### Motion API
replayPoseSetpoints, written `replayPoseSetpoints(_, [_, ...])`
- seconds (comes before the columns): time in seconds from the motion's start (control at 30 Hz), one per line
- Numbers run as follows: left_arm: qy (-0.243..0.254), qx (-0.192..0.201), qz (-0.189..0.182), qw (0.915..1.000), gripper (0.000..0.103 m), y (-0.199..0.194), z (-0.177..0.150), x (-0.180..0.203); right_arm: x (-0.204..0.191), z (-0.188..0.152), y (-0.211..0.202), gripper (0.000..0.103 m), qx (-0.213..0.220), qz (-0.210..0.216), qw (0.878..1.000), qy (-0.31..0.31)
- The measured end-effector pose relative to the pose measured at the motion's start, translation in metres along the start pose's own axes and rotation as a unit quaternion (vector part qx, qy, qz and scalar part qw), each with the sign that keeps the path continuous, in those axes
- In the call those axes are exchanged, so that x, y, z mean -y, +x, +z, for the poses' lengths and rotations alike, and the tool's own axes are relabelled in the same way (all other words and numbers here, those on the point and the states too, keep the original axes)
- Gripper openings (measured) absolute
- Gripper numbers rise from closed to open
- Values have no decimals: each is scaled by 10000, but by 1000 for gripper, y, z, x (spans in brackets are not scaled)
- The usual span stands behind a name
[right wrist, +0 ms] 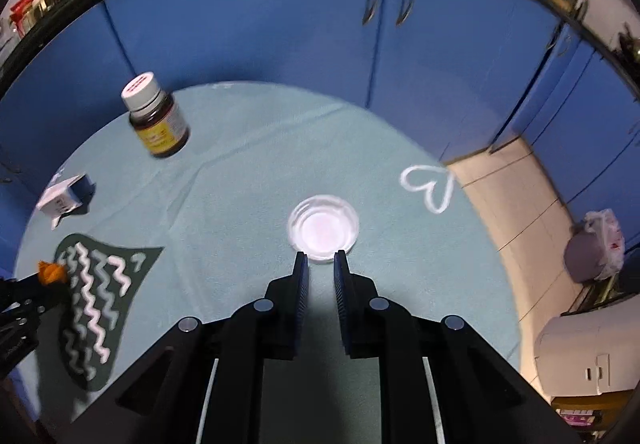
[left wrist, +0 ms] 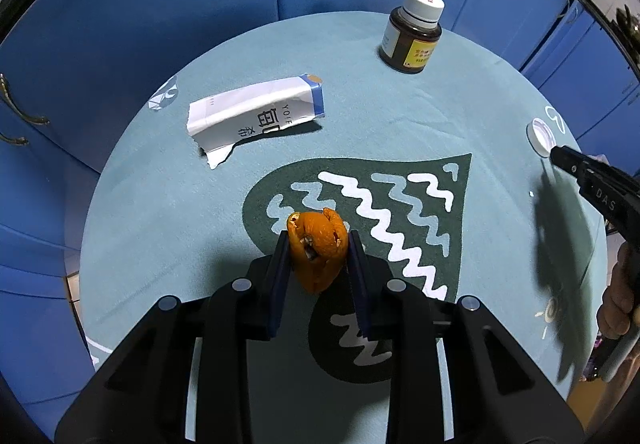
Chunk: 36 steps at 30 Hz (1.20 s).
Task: Collect trash
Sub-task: 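Lower the right gripper onto the small white round lid and grasp it, then carry the orange peel and white round lid toward the black bin with both grippers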
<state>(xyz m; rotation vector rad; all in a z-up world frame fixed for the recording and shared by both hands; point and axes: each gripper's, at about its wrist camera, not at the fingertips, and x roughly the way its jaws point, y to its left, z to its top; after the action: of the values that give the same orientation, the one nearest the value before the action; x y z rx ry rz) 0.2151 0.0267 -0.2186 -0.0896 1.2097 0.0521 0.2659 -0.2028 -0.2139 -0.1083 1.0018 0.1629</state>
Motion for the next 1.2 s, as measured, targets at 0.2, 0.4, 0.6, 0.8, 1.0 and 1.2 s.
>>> replayPoseSetpoints(0.2, [11,2,-7,10000,29,-2,-3,0,4,4,5,27,-10,141,9998,117])
replayPoseSetpoints(0.4, [-7,49,-7,10000,29,-7,-4,-1,-7,5,-22,90,950,-642,9929,-307])
replayPoseSetpoints(0.6, [-3,59,-1,10000,29,-7,-4,0,-4,15,-3,91,685,-473,9960,-333])
replayPoseSetpoints(0.8, [-43,74,18,10000,29,-5,2,-1,-4,18,24,90,414,-342,9977,-405])
replayPoseSetpoints(1.0, [-29,55,23,10000,29,0,6,0,1,15,33,60,174,-77,9993,-313])
replayPoseSetpoints(1.2, [-42,58,5,10000,28,-4,7,-1,-3,12,26,39,107,40,9991,-406])
